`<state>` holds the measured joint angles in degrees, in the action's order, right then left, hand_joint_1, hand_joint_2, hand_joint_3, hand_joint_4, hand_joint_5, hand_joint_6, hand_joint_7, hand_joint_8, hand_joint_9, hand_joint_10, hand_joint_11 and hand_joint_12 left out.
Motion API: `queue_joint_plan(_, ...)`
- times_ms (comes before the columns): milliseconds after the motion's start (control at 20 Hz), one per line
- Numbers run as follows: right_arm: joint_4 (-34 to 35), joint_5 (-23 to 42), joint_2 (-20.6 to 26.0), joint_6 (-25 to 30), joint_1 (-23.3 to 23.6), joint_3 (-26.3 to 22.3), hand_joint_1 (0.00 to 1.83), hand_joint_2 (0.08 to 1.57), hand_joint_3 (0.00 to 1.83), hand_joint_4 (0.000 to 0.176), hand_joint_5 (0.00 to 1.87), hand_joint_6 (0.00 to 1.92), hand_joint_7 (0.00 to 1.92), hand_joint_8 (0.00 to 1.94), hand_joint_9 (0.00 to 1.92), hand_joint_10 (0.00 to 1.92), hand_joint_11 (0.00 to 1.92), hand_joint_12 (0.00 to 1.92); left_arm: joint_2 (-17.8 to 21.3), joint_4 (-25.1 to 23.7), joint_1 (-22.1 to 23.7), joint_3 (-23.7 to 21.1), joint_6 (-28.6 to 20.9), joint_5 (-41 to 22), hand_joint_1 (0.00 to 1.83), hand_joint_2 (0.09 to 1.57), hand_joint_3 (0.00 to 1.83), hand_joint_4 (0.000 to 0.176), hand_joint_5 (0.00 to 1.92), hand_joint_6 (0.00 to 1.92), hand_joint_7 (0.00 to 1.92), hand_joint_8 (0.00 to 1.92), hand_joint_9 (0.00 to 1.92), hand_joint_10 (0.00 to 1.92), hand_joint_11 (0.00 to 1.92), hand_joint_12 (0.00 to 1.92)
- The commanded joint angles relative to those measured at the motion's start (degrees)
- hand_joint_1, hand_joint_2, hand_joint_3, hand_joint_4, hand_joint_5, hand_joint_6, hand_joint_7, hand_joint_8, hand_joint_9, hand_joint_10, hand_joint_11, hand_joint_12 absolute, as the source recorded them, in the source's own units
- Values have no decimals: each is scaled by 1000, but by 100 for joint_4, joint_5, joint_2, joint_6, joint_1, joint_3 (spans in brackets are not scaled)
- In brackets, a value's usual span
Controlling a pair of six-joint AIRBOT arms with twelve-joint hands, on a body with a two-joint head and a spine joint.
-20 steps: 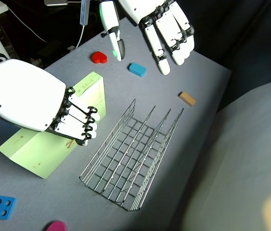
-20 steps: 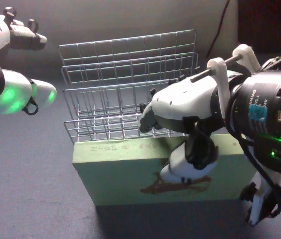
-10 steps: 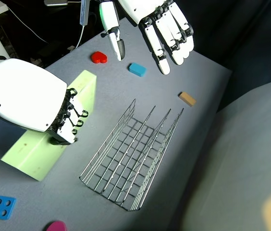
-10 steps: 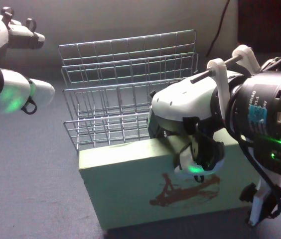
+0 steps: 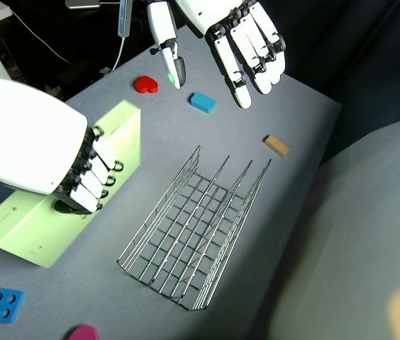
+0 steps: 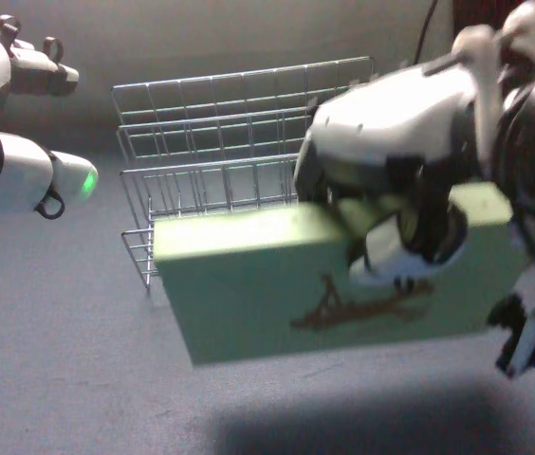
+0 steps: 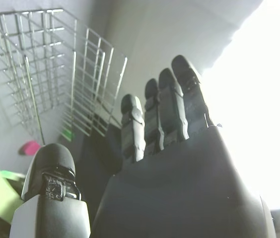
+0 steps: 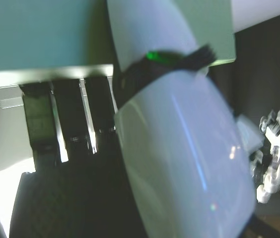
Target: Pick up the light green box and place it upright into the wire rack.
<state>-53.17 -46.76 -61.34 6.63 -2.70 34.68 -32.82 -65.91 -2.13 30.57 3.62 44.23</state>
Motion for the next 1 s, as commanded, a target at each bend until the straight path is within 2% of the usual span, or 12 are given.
queue_joint_plan(0,-340,274,40,-110,194,-6,1370,1140,0,0,843,931,948,1080,918,1379,771,1431,29,-415,85,-7,6,-111,178,1229,0,108,219,1,148,2,129,0,0,434)
queue_joint_plan(50,-339,266,83,-202,356,-3,1370,1140,0,0,843,931,948,1080,918,1379,771,1431,29,-413,86,-6,6,-106,178,1229,0,108,219,1,148,2,129,0,0,434)
queue_joint_plan(150,-338,259,134,-493,762,6,1357,1180,0,0,761,1063,871,1188,832,1445,753,1427,29,-348,85,15,6,-67,179,1233,1,108,229,5,151,4,128,0,0,426)
queue_joint_plan(200,-338,258,135,-568,875,27,1365,1158,0,0,813,985,917,1128,892,1403,753,1428,29,-348,85,21,6,-55,180,1235,2,108,231,5,155,5,128,0,0,426)
queue_joint_plan(350,-334,285,10,-601,1242,270,1368,1144,0,0,835,949,934,1098,924,1370,757,1413,29,-348,85,50,6,-49,180,1235,2,109,230,4,156,5,126,0,0,425)
queue_joint_plan(400,-334,271,-66,-613,1309,363,1369,1142,0,0,833,951,934,1100,930,1360,768,1412,29,-347,85,54,6,-49,182,1235,2,109,227,3,156,4,126,0,0,423)
queue_joint_plan(450,-333,214,-225,-624,1406,542,1360,1168,2,0,778,1039,883,1167,865,1407,763,1405,29,-347,91,62,6,-44,187,1236,1,108,225,1,157,3,126,0,0,413)
queue_joint_plan(650,-247,157,-713,-799,1408,1069,1356,1180,0,0,759,1076,870,1196,828,1437,750,1416,28,-304,95,71,16,6,187,1237,2,108,221,0,157,2,126,0,0,411)
queue_joint_plan(950,-235,338,-1150,-778,1153,1353,1356,1181,0,0,754,1081,858,1202,845,1427,764,1421,28,-304,97,77,31,6,188,1240,2,108,222,1,157,1,125,0,0,438)
